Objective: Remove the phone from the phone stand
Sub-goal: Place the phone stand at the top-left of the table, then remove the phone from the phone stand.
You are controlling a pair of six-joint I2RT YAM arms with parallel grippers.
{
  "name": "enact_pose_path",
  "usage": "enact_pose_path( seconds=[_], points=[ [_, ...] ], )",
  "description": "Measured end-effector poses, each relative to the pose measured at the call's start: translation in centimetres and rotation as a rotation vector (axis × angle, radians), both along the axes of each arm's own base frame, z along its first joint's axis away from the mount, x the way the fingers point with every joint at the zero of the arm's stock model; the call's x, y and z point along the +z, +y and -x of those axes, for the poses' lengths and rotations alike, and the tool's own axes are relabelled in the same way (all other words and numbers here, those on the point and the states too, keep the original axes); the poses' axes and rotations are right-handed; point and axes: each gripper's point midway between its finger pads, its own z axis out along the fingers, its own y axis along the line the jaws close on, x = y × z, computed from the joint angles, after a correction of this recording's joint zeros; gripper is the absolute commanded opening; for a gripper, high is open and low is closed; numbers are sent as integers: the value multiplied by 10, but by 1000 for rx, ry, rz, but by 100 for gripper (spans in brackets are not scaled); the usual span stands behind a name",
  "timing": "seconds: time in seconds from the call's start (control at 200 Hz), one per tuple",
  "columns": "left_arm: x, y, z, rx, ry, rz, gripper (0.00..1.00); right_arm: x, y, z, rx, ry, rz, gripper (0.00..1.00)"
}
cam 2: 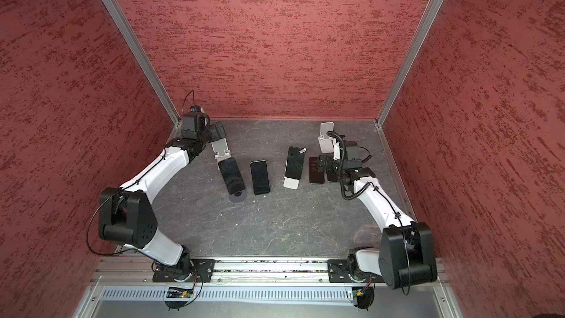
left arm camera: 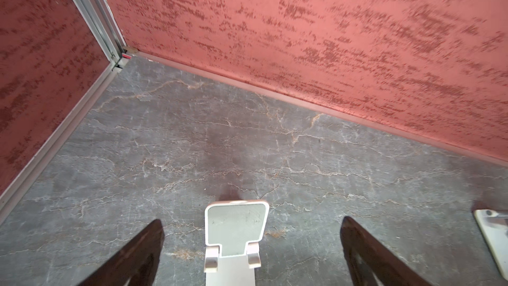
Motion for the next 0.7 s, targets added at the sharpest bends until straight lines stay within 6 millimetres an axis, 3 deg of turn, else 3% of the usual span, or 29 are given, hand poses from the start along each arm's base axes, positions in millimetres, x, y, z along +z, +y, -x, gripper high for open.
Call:
enact_pose_path(
  seconds=[0.296, 0.701],
  points=[
    [20, 4, 49, 38, 11, 51, 99, 0, 3, 1, -10, 13, -36, 99],
    [22, -20, 139, -8, 56, 82, 100, 7, 11, 7, -2, 22, -103, 99]
  ],
)
